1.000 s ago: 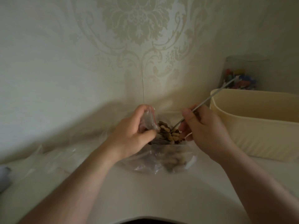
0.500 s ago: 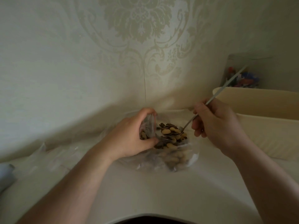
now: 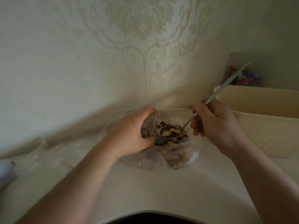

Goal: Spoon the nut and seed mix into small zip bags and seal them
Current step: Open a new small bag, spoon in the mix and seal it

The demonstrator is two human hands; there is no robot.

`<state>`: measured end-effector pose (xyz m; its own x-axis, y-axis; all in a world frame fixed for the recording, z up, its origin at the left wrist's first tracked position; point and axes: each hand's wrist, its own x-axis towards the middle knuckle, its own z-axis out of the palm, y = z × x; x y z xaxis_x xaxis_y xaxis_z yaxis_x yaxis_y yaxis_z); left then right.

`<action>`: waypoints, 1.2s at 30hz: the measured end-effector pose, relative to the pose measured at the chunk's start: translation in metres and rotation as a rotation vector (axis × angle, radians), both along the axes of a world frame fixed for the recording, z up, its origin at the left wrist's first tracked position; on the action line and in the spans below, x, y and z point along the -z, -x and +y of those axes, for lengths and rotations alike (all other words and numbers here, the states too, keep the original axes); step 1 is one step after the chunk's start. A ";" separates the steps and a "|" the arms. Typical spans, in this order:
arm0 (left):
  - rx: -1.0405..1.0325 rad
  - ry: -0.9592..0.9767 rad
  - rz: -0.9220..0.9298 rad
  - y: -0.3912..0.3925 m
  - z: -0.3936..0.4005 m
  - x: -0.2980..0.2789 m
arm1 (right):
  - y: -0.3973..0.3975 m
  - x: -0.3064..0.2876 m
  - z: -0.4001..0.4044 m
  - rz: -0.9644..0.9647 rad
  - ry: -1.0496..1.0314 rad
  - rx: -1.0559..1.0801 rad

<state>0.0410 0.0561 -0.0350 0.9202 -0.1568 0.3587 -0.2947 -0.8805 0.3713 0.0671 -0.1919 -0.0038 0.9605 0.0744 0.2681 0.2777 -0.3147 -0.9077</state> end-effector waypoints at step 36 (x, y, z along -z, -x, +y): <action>0.069 0.385 0.092 -0.007 0.002 0.003 | 0.004 -0.004 0.002 0.051 -0.089 -0.019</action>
<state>0.0478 0.0577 -0.0379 0.9432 -0.0891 0.3200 -0.2983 -0.6512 0.6979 0.0630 -0.1896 0.0004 0.9718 0.0708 0.2249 0.2352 -0.2271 -0.9450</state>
